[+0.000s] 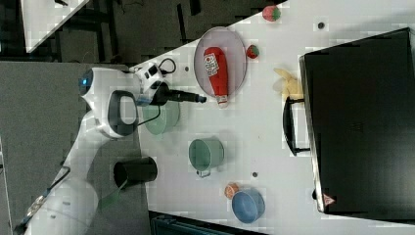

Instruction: Pick ketchup from plate and place it on table.

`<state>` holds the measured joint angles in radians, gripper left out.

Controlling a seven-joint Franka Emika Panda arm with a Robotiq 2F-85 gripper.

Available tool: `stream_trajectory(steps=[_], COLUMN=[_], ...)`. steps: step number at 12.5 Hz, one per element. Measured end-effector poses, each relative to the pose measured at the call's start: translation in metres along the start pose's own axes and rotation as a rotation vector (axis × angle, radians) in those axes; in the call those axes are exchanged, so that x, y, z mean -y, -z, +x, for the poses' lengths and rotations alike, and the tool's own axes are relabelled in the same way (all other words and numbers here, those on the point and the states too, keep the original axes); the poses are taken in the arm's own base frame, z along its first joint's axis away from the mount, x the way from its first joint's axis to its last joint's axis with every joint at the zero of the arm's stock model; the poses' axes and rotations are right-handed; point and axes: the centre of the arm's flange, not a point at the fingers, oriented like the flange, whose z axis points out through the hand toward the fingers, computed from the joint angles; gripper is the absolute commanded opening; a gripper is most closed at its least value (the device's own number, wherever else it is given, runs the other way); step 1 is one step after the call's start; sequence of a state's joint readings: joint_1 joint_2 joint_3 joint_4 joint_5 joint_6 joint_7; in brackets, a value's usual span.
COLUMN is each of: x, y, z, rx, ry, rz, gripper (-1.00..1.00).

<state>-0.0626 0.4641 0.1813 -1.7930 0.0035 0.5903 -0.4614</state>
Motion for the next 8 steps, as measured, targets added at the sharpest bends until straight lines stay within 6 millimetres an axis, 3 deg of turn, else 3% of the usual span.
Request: stream_trajectory(steps=[4,8], x=[0.004,0.004], y=[-0.044,-0.115], z=[0.028,0.039], rx=[-0.078,-0.088], ry=[0.047,0.12], rz=[0.021,-0.008], gripper=[1.0,1.0])
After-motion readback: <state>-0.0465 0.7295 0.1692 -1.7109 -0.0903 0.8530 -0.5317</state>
